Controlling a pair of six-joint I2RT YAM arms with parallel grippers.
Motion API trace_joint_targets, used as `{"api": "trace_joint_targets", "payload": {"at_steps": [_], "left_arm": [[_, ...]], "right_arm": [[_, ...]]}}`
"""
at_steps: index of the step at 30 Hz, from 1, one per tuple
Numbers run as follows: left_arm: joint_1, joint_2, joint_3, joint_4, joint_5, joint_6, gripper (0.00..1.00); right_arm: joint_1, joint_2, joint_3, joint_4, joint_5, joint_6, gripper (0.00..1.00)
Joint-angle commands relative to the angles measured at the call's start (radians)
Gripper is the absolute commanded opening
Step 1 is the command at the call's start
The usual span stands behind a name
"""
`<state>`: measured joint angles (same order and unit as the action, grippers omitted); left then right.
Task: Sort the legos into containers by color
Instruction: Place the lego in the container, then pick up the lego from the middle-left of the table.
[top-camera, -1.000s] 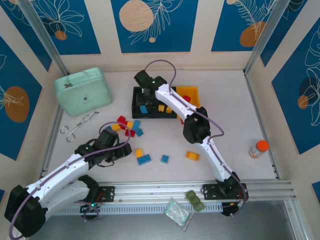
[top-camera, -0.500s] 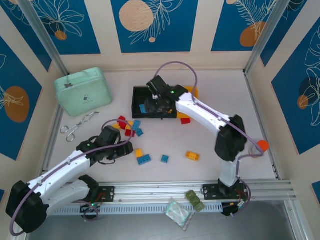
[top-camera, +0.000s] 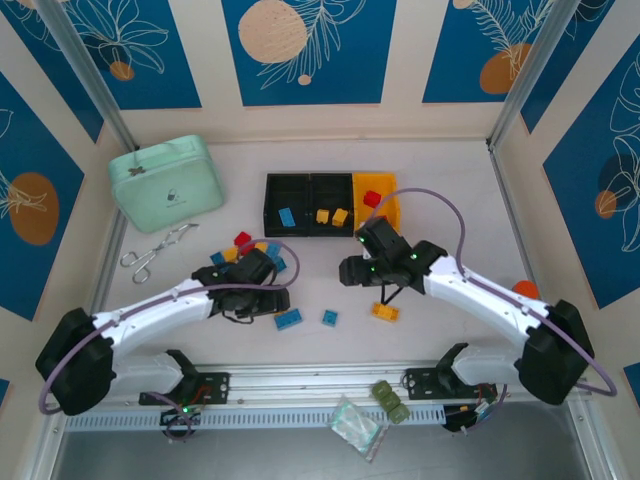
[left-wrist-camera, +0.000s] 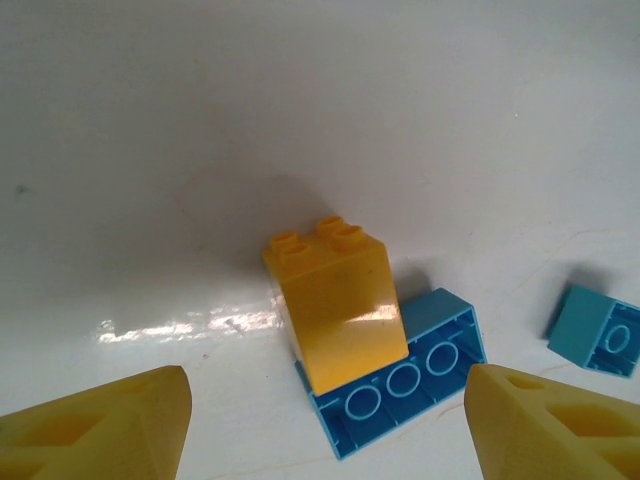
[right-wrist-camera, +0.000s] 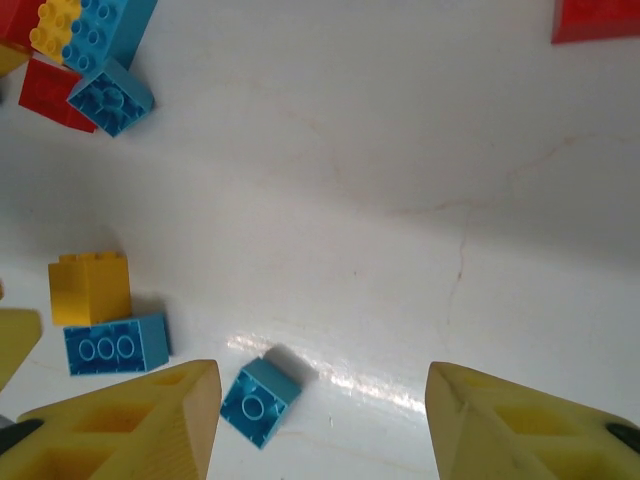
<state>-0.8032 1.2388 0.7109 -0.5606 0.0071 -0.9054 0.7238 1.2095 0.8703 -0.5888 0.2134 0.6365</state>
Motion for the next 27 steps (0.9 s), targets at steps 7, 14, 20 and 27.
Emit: {"api": "trace_joint_targets", "payload": {"at_steps": [7, 14, 20, 27], "left_arm": [[-0.034, 0.157, 0.082, 0.004, -0.105, -0.019, 0.7], [-0.045, 0.23, 0.11, 0.03, -0.12, -0.007, 0.48], [-0.045, 0.225, 0.135, 0.008, -0.147, 0.022, 0.32], [-0.043, 0.221, 0.225, -0.04, -0.179, 0.088, 0.27]], "right_arm": [[-0.009, -0.066, -0.097, 0.063, -0.049, 0.088, 0.56], [-0.008, -0.08, -0.122, 0.071, -0.056, 0.104, 0.56], [-0.001, -0.114, -0.155, 0.101, -0.112, 0.094, 0.56], [-0.006, -0.188, -0.189, 0.133, -0.206, 0.066, 0.56]]}}
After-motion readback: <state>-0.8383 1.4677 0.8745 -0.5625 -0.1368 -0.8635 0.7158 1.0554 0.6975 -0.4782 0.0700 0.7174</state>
